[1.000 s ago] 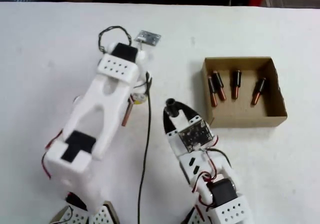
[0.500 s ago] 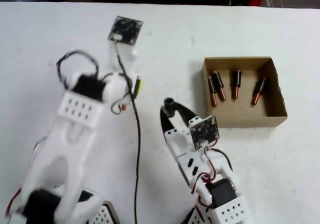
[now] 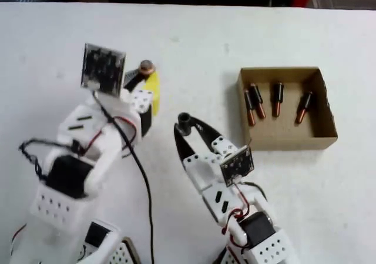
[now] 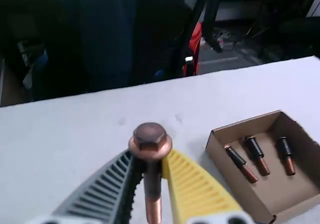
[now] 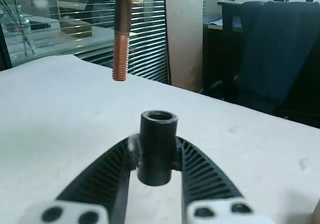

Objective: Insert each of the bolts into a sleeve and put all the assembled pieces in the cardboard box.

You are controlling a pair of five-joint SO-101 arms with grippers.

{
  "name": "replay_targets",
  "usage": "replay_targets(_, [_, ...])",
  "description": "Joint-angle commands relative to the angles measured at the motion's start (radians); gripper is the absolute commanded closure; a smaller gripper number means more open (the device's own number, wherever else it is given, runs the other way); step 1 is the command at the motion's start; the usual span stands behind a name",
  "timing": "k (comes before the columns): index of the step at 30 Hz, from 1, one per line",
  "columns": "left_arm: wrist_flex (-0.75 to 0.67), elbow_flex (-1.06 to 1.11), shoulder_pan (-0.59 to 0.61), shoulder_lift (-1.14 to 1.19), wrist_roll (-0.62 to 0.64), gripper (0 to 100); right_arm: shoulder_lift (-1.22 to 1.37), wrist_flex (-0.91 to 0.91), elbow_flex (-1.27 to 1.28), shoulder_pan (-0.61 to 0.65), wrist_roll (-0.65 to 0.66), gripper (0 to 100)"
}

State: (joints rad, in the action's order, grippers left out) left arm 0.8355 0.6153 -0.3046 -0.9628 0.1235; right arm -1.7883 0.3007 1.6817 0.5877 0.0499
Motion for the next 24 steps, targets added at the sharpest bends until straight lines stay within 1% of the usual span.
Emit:
replay_targets(1, [-0.068, -0.011, -0.025, -0.082, 0.005, 98, -0.012, -0.065, 0.009, 0.007, -0.005, 98.2])
replay_targets(4, [-0.084, -0.011, -0.03, -0.122, 0.005, 98, -0.012, -0.108, 0.009, 0.016, 0.068, 98.2])
replay_targets(6, [-0.08, -0.009, -0.053, -0.147, 0.003, 98, -0.012, -0.13, 0.009, 0.056, 0.103, 98.2])
replay_targets(9, [-0.084, 0.029, -0.108, -0.193, -0.005, 98, -0.01, -0.125, 0.009, 0.14, 0.118, 98.2])
replay_targets(10, [-0.086, 0.046, -0.122, -0.211, -0.006, 98, -0.01, -0.125, 0.009, 0.151, 0.118, 98.2])
replay_targets(13, [-0.086, 0.101, -0.13, -0.265, -0.008, 98, -0.01, -0.124, 0.009, 0.143, 0.118, 98.2])
replay_targets(16, [-0.086, 0.14, -0.137, -0.315, -0.049, 98, -0.01, -0.124, 0.009, 0.117, 0.112, 98.2])
replay_targets(24, [-0.08, 0.157, -0.139, -0.4, -0.049, 98, -0.01, -0.079, 0.009, 0.108, 0.11, 98.2])
